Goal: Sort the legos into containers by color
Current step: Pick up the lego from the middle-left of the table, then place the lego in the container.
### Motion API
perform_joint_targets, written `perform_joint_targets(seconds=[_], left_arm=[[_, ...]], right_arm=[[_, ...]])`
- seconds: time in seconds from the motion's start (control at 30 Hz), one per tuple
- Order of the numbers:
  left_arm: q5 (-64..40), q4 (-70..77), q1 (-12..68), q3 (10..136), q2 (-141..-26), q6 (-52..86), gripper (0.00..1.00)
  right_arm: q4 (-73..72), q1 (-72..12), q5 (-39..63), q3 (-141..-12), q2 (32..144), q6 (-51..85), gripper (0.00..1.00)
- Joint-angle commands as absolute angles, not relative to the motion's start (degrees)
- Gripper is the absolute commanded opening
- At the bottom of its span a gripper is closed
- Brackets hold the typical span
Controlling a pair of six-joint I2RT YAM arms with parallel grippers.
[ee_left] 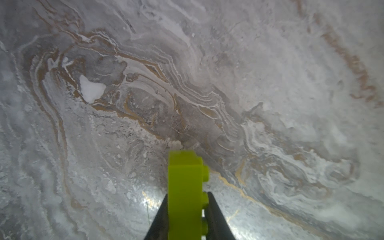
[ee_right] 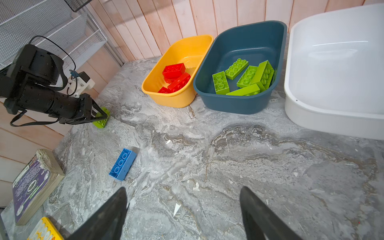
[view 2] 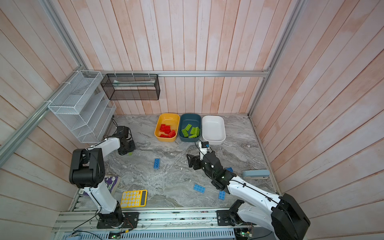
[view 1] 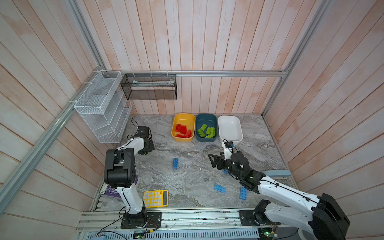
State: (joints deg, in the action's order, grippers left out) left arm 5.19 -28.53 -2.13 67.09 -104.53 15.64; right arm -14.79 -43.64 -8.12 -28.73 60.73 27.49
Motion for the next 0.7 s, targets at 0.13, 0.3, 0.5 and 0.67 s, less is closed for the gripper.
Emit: perform_joint_targets(seconds=[0.13, 0.3, 0.5, 0.67], left_arm=[[0.48, -30.98, 1.4, 74.91, -97.9, 16.85, 0.2], [1.45, -35.04, 10.54, 85.06, -101.35, 17.26, 0.2], [0.77, -37.26, 21.74, 99.79, -110.45, 17.62, 0.2], [-4.9, -37.06, 27.77, 111.5, -119.78, 19.23, 0.2]], right_arm=[[-16.96, -43.9, -10.23, -26.79, 58.64, 28.2, 0.84], [-17.29, -44.0, -10.73, -26.4, 58.67, 28.21, 0.84], [-18.8, -43.94, -11.84, -25.03, 57.26, 27.99, 0.84], [-19.1, -43.95, -13.15, -24.33, 56.18, 27.69, 0.84]])
